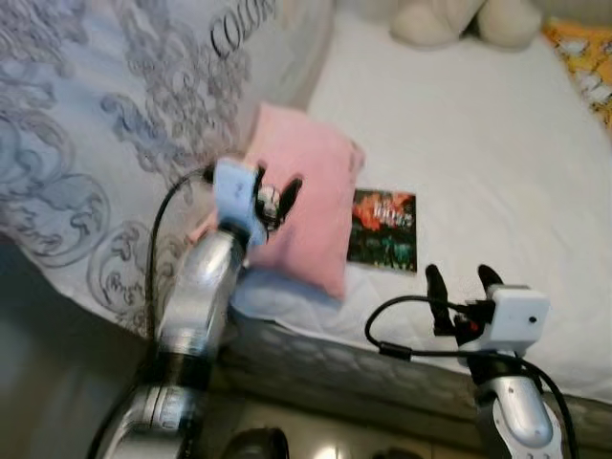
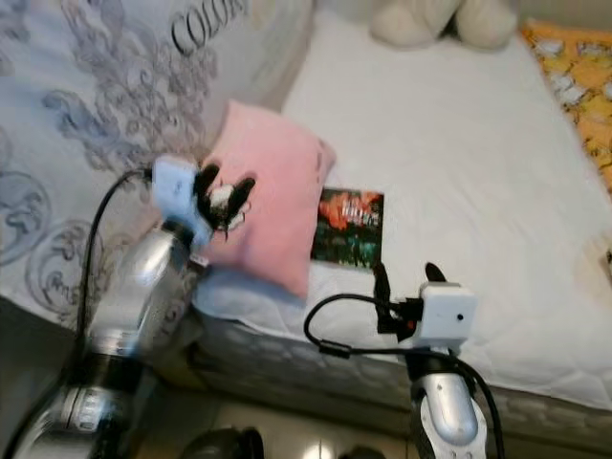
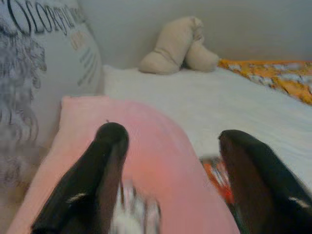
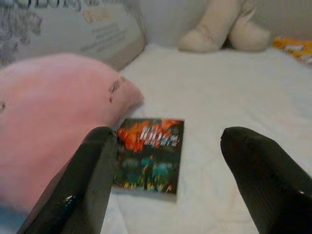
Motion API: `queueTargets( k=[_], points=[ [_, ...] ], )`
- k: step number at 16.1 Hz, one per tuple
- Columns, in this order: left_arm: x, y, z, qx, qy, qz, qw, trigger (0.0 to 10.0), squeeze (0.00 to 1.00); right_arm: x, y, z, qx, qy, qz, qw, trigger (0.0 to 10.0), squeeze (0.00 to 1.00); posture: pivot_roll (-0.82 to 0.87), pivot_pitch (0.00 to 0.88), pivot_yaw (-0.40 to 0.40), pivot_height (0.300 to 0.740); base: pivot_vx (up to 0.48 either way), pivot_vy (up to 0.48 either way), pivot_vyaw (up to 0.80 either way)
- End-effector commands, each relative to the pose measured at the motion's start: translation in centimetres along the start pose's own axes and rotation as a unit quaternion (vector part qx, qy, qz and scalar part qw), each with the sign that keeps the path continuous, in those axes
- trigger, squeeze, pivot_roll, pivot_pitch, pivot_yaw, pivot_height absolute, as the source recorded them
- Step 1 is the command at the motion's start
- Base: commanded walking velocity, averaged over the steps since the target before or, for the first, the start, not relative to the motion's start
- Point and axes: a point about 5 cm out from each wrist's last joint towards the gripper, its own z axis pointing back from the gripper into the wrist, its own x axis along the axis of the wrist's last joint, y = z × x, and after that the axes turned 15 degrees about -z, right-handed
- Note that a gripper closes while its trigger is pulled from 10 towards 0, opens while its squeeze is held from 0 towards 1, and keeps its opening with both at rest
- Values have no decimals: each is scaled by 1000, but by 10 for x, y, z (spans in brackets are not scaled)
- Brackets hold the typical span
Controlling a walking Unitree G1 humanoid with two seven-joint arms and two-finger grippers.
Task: Clean up the room
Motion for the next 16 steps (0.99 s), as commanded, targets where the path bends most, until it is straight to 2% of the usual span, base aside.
queueTargets(
  k=[1,2,4,6,8,10,11,13,14,16],
  points=[
    [-11,0,14,-1,30,-1,1000,10000,1000,1,-7,1,-20,-15,12,1000,10000,314,-40,0,47,740,0,0,0],
    [-28,3,32,27,58,-21,998,10000,1000,2,-16,2,-47,-25,14,998,10000,286,-48,20,38,740,0,0,0],
    [-39,-1,42,31,75,-38,996,10000,1000,-1,-23,3,-61,-20,13,998,10000,286,-47,32,28,740,0,0,0],
    [-36,-4,43,28,80,-53,995,10000,1000,-4,-24,2,-62,-17,14,998,10000,286,-41,35,26,740,0,0,0],
    [-35,1,41,46,89,-52,994,10000,1000,-10,-22,-2,-65,-9,10,998,10000,278,-40,29,27,740,0,0,0],
    [-41,16,46,114,106,-4,988,10000,1000,-7,-28,0,-89,-28,1,996,10000,282,-38,25,30,740,0,0,0],
    [-43,22,47,125,117,2,985,10000,1000,-7,-31,3,-96,-30,7,995,10000,294,-38,24,31,740,0,0,0],
    [-39,18,44,99,102,-9,990,10000,1000,-9,-29,7,-81,-22,20,996,10000,302,-42,22,32,740,0,0,0],
    [-35,12,38,79,96,-19,992,10000,0,-11,-28,6,-77,-16,17,997,10000,294,-47,17,35,740,0,-458,0],
    [-33,7,30,69,90,-12,994,10000,0,-11,-26,0,-70,-16,16,997,10000,290,-57,12,43,740,0,-480,0]
  ],
)
